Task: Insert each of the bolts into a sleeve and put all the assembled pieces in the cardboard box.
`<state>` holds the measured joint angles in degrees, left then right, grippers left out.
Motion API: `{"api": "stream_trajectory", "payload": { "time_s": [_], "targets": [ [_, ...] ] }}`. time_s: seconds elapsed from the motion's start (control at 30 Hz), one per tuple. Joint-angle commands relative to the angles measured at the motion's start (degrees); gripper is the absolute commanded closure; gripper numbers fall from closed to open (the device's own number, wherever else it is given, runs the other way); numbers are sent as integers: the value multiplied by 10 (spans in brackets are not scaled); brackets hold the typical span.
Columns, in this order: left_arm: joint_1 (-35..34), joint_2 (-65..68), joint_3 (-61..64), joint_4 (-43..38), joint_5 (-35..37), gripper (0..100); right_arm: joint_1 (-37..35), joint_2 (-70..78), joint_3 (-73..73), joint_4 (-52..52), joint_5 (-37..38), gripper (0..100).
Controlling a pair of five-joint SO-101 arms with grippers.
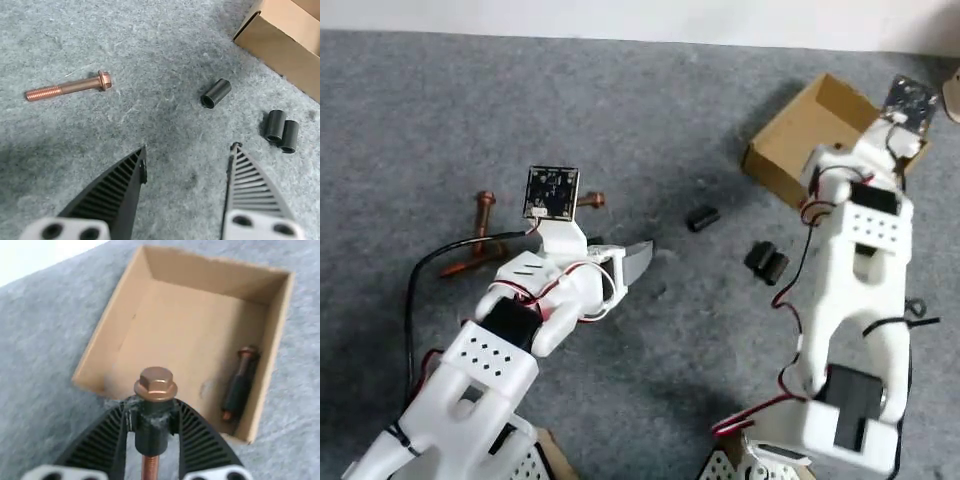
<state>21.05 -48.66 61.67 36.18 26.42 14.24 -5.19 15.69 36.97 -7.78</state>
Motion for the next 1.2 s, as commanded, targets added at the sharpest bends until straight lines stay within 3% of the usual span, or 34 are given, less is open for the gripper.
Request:
{"api": "stream_trajectory", "payload": {
  "time_s": [0.0,0.5,1.17],
  "targets": [
    [-5,-3,-2,-11,1,748,23,19,-74,0,-3,995],
    [0,-4,47,-85,0,748,57,245,-305,2,-3,995],
    [0,-5,47,-87,1,748,71,406,-465,154,-56,983]
  ]
}}
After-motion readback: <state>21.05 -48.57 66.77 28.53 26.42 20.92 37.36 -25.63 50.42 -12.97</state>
